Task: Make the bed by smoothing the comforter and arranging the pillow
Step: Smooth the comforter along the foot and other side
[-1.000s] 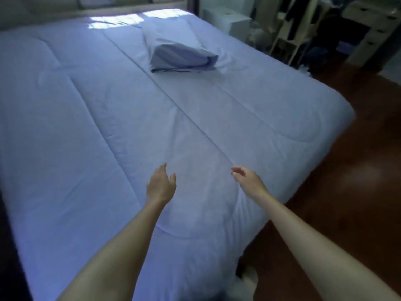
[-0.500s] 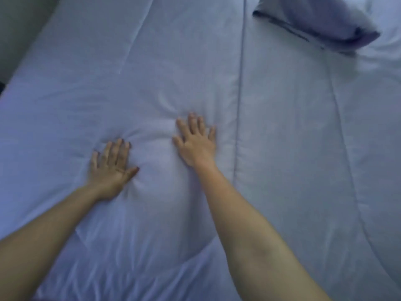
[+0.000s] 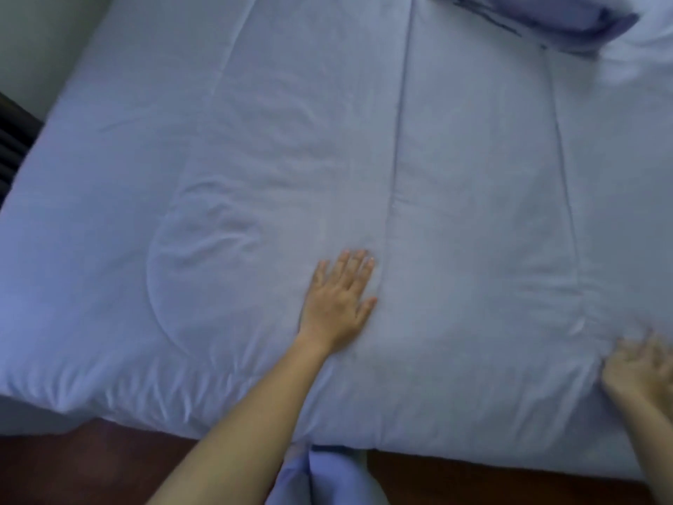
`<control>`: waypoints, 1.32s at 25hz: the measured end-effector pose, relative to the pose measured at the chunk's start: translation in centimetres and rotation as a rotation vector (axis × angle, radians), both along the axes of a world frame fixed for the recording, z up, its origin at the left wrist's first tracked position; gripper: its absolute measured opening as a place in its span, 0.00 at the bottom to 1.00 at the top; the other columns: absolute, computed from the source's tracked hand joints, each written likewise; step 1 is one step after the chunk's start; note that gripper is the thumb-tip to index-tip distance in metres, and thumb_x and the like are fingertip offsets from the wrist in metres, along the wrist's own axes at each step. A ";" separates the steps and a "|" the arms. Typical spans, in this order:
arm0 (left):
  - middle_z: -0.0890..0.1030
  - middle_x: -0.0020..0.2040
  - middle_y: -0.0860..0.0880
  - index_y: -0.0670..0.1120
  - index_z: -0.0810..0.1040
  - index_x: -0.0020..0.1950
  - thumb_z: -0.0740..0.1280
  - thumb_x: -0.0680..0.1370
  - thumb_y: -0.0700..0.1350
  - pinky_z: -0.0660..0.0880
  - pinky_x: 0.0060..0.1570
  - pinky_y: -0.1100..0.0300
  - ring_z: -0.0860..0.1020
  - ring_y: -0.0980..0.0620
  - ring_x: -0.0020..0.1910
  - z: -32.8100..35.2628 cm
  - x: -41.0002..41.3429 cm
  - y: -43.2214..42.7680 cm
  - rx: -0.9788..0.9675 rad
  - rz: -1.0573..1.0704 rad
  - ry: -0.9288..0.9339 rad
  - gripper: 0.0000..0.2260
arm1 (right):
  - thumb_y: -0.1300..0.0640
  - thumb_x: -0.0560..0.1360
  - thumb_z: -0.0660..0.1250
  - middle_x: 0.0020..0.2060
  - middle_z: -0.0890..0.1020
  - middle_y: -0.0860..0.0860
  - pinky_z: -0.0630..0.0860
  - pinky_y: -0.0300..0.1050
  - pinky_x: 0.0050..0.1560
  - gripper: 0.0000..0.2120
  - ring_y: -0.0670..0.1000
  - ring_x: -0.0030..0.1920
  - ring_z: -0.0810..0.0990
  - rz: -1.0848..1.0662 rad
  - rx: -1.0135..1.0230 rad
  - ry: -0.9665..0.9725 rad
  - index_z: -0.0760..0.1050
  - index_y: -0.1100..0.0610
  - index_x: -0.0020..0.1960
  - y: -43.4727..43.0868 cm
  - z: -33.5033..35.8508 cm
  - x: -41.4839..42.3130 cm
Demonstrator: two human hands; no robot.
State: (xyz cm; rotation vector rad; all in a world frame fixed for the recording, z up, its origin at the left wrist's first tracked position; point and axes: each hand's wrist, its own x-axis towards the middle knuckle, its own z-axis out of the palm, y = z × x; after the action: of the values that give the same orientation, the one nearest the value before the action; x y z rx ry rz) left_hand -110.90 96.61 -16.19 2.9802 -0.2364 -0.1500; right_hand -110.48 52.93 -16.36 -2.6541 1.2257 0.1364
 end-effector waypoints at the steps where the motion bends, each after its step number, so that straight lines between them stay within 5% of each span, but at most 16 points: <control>1: 0.68 0.74 0.48 0.48 0.65 0.75 0.53 0.76 0.58 0.63 0.69 0.42 0.68 0.46 0.72 -0.3 -0.5 1.1 -0.007 0.070 0.009 0.28 | 0.35 0.72 0.42 0.77 0.53 0.59 0.47 0.71 0.72 0.38 0.66 0.76 0.51 -0.146 0.025 -0.047 0.52 0.54 0.77 0.5 0.4 -0.5; 3: 0.65 0.76 0.48 0.48 0.60 0.76 0.51 0.77 0.60 0.59 0.71 0.43 0.65 0.45 0.74 -0.6 -2.2 4.6 -0.009 0.231 0.039 0.30 | 0.45 0.77 0.50 0.76 0.55 0.63 0.47 0.71 0.72 0.32 0.66 0.76 0.52 -0.260 0.093 -0.148 0.54 0.61 0.76 5.7 1.3 -0.3; 4: 0.63 0.76 0.47 0.48 0.59 0.77 0.51 0.77 0.61 0.58 0.72 0.43 0.63 0.45 0.75 -0.8 -3.2 7.0 0.005 0.321 0.057 0.31 | 0.51 0.78 0.54 0.75 0.58 0.64 0.49 0.72 0.71 0.29 0.66 0.75 0.54 -0.136 0.143 -0.186 0.57 0.63 0.75 9.4 0.7 -0.3; 7: 0.61 0.77 0.43 0.46 0.57 0.77 0.47 0.75 0.64 0.55 0.71 0.39 0.60 0.41 0.75 -1.6 -6.6 14.6 0.055 0.583 0.058 0.35 | 0.50 0.75 0.58 0.72 0.66 0.58 0.60 0.73 0.67 0.26 0.63 0.73 0.63 0.478 0.254 -0.119 0.61 0.54 0.71 23.7 -2.3 -1.8; 10: 0.58 0.76 0.36 0.39 0.55 0.76 0.46 0.75 0.64 0.52 0.68 0.29 0.56 0.32 0.74 -0.9 -10.2 17.8 0.009 0.936 0.120 0.38 | 0.45 0.75 0.56 0.74 0.66 0.50 0.52 0.75 0.69 0.25 0.57 0.75 0.61 1.177 0.162 -0.043 0.65 0.46 0.72 33.0 -3.1 -4.7; 12: 0.57 0.76 0.34 0.36 0.54 0.75 0.47 0.75 0.63 0.51 0.68 0.27 0.55 0.30 0.74 -0.4 -10.4 14.9 -0.004 0.974 0.097 0.38 | 0.43 0.74 0.55 0.73 0.68 0.48 0.55 0.69 0.70 0.25 0.54 0.74 0.65 1.343 0.133 -0.130 0.67 0.43 0.71 32.9 -1.0 -5.2; 18: 0.60 0.77 0.39 0.38 0.59 0.76 0.50 0.76 0.59 0.37 0.73 0.47 0.60 0.38 0.75 -1.7 -6.2 -13.9 -0.070 0.407 -0.067 0.34 | 0.42 0.74 0.56 0.74 0.66 0.47 0.54 0.63 0.71 0.26 0.54 0.74 0.65 1.033 0.029 -0.208 0.64 0.43 0.72 4.4 -2.3 -1.1; 21: 0.62 0.76 0.41 0.41 0.61 0.76 0.52 0.76 0.59 0.44 0.74 0.46 0.61 0.41 0.75 -2.0 -2.0 -28.0 -0.072 0.229 -0.083 0.33 | 0.42 0.76 0.51 0.75 0.65 0.49 0.55 0.64 0.71 0.27 0.56 0.75 0.63 0.789 -0.051 -0.141 0.63 0.45 0.74 -12.4 -1.8 0.2; 26: 0.60 0.78 0.45 0.45 0.58 0.77 0.48 0.75 0.61 0.51 0.72 0.39 0.58 0.43 0.77 -1.4 2.5 -37.3 -0.056 0.336 -0.009 0.34 | 0.41 0.76 0.43 0.77 0.58 0.52 0.50 0.68 0.71 0.29 0.56 0.77 0.54 0.478 -0.064 0.002 0.54 0.45 0.76 -34.8 -1.0 -0.6; 31: 0.61 0.77 0.46 0.45 0.59 0.77 0.47 0.78 0.55 0.54 0.72 0.41 0.61 0.45 0.76 -1.7 1.9 -35.5 0.025 0.301 -0.038 0.29 | 0.47 0.80 0.46 0.79 0.51 0.54 0.44 0.74 0.70 0.26 0.60 0.78 0.48 -0.218 0.059 -0.123 0.51 0.49 0.78 -38.9 2.1 2.6; 33: 0.61 0.77 0.46 0.44 0.59 0.77 0.46 0.78 0.54 0.54 0.72 0.42 0.61 0.45 0.76 -1.6 1.8 -35.5 0.034 0.322 -0.017 0.29 | 0.54 0.81 0.52 0.76 0.57 0.61 0.50 0.71 0.71 0.25 0.63 0.76 0.54 -0.186 0.209 -0.147 0.56 0.61 0.76 -31.5 2.6 5.7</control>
State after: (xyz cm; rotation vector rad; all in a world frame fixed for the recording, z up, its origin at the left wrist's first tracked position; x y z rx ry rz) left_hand -109.09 61.10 -17.76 3.0027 0.2469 -0.0919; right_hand -104.75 21.42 -13.72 -2.3166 1.3223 0.0358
